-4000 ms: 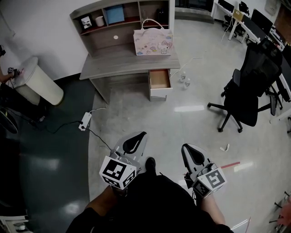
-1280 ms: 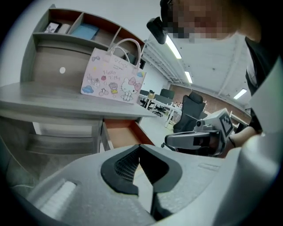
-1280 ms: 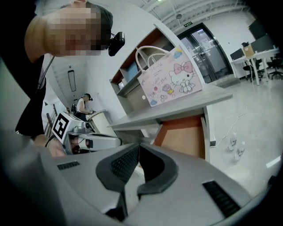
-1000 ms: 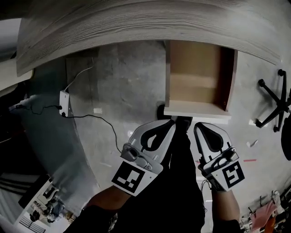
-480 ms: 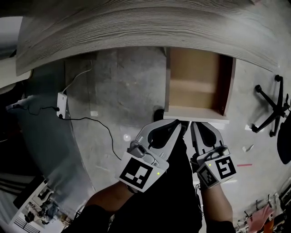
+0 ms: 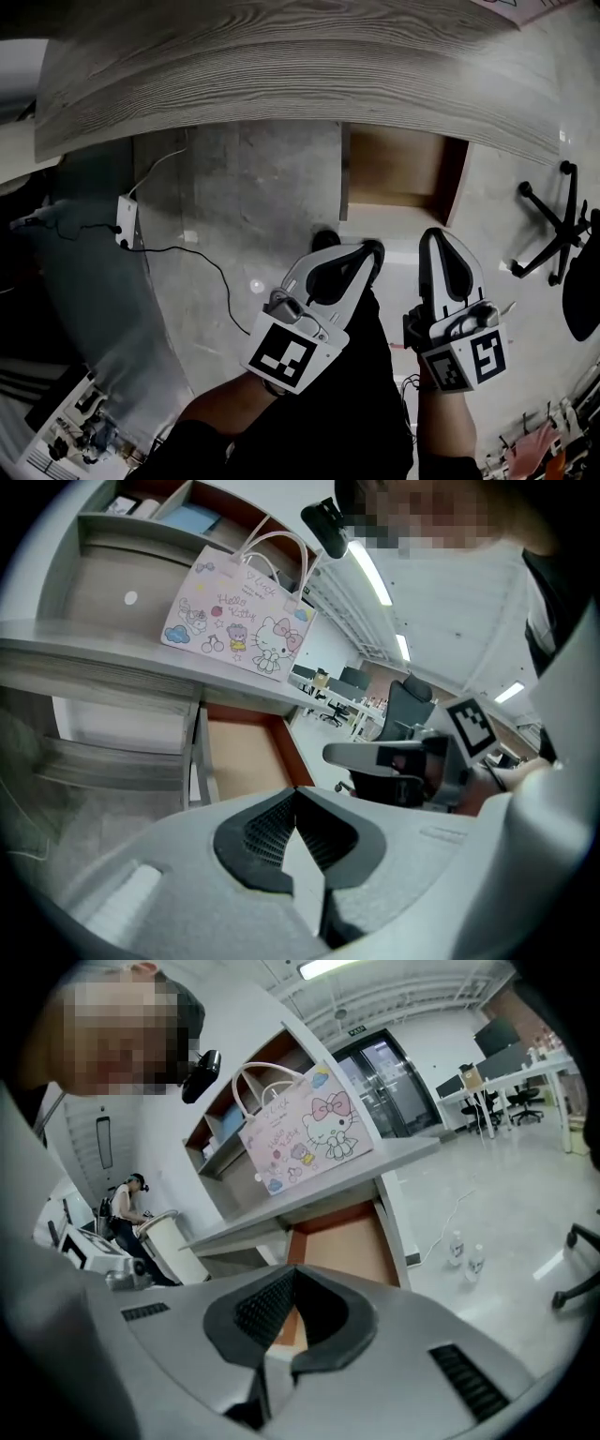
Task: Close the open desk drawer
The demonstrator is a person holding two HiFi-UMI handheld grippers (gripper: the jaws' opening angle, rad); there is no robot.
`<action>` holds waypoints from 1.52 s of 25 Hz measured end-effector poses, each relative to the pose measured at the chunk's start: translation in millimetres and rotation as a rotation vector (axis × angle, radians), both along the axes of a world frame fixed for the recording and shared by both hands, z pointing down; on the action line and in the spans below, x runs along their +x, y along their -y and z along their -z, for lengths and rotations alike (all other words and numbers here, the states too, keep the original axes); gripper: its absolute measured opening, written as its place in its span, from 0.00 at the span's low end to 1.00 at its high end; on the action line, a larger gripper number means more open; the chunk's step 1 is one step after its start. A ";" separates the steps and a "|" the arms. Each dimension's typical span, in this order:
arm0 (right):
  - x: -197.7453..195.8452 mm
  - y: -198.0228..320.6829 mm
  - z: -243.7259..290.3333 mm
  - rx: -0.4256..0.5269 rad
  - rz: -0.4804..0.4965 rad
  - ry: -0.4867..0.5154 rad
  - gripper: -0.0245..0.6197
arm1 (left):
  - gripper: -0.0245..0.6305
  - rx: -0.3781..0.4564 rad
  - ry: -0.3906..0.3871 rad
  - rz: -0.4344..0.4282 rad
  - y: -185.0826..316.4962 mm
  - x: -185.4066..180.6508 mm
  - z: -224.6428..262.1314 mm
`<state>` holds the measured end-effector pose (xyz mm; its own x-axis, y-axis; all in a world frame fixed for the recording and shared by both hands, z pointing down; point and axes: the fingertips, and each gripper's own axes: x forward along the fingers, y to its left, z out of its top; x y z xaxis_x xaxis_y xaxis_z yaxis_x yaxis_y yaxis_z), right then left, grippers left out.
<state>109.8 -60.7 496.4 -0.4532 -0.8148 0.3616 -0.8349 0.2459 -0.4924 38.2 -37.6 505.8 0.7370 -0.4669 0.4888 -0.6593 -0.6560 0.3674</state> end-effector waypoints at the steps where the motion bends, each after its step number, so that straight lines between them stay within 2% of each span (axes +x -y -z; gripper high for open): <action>1: -3.3 -12.6 -7.4 -0.023 0.024 0.001 0.06 | 0.05 -0.014 0.004 0.002 -1.3 -0.5 -4.4; 7: -28.1 -67.5 -84.4 -0.203 0.160 -0.019 0.06 | 0.05 -0.041 0.033 -0.011 -7.4 -2.4 -32.6; 11: -30.5 -54.2 -116.4 -0.227 0.126 0.022 0.06 | 0.05 -0.046 0.031 -0.018 -7.4 0.6 -45.5; 22: -25.7 -35.6 -116.9 -0.185 0.032 0.050 0.06 | 0.05 -0.011 0.009 -0.071 -16.1 4.9 -40.3; 30: -25.0 -6.7 -72.4 -0.044 0.057 0.047 0.06 | 0.05 -0.009 0.007 -0.053 -12.4 5.3 -38.2; 38: -25.1 30.5 -51.8 0.051 0.044 0.057 0.06 | 0.05 0.016 0.000 -0.022 16.4 4.2 -44.5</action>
<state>84.7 -91.2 548.2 -0.5075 -0.8103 0.2929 -0.7940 0.3077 -0.5243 42.4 -54.0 550.3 0.7471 -0.4581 0.4816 -0.6446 -0.6761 0.3569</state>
